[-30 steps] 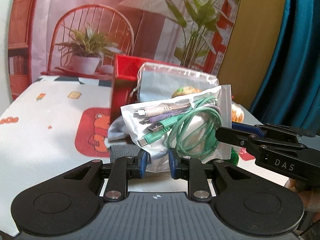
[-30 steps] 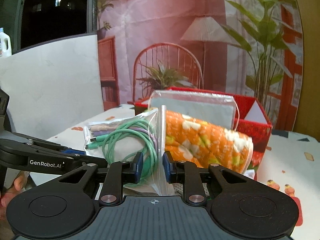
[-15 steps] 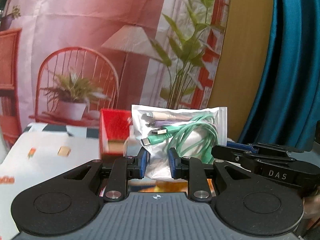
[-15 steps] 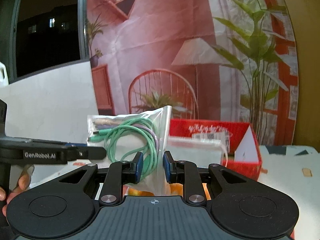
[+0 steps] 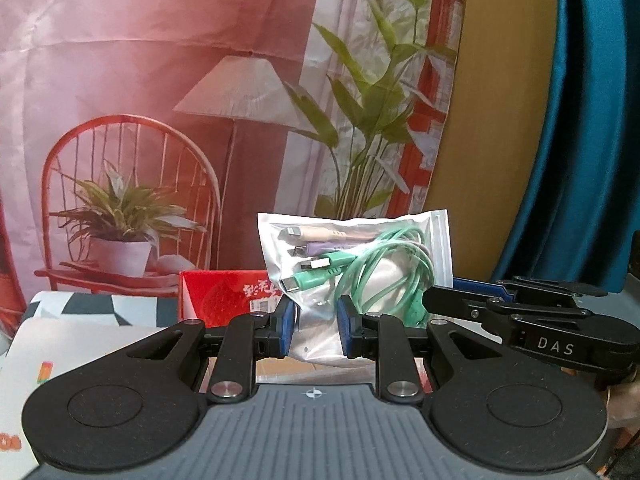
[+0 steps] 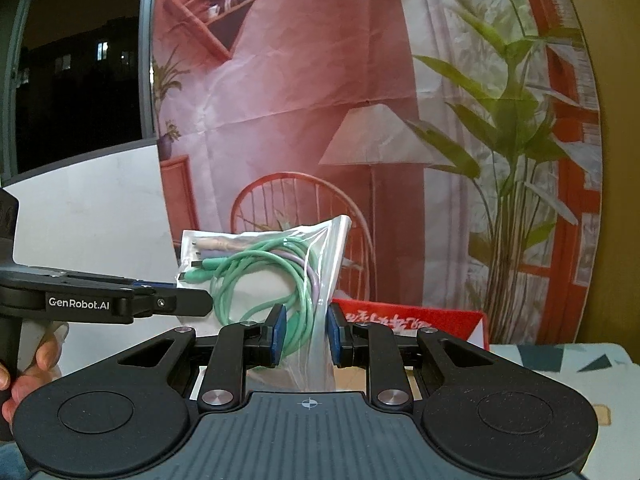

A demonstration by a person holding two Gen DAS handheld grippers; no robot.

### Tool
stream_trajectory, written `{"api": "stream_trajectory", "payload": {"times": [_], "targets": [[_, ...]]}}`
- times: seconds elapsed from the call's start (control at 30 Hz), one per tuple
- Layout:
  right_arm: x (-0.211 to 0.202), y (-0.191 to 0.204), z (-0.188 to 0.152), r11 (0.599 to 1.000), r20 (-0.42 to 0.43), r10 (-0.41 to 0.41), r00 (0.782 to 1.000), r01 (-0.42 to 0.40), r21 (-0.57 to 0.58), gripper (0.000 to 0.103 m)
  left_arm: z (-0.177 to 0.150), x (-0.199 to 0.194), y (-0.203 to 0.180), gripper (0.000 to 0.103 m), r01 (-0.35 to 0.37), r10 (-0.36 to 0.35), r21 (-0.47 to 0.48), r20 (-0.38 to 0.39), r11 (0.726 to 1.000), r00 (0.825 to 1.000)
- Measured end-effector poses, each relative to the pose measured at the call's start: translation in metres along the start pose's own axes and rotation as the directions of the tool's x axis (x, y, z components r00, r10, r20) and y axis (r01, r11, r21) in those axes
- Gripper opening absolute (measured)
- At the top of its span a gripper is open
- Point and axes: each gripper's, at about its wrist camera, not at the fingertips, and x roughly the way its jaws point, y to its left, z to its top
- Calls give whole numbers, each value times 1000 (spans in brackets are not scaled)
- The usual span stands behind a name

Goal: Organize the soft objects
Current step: 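Carry the cable bag with the left gripper and release it into the red box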

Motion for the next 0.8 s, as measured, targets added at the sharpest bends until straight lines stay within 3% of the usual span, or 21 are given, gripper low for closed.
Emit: {"api": "stream_trajectory", "payload": {"times": [0.2,0.37,0.5,0.8], "targets": [[36,-28,14,999,-61,2,998,0,40,20,19,40,5,25,-1,2,15,-55,1000,998],[74,-51,16,997,-140,1,990,10,78,21,23,82,20,26,3,-5,-15,-146,1000,989],[106,-65,13,994,-218,5,976,19,108,21,18,118,36,26,7,-20,-56,-231,998,973],[171,-86,-3,984,-393,16,919,56,171,21,2,178,62,26,4,-42,-103,-376,995,926]]}}
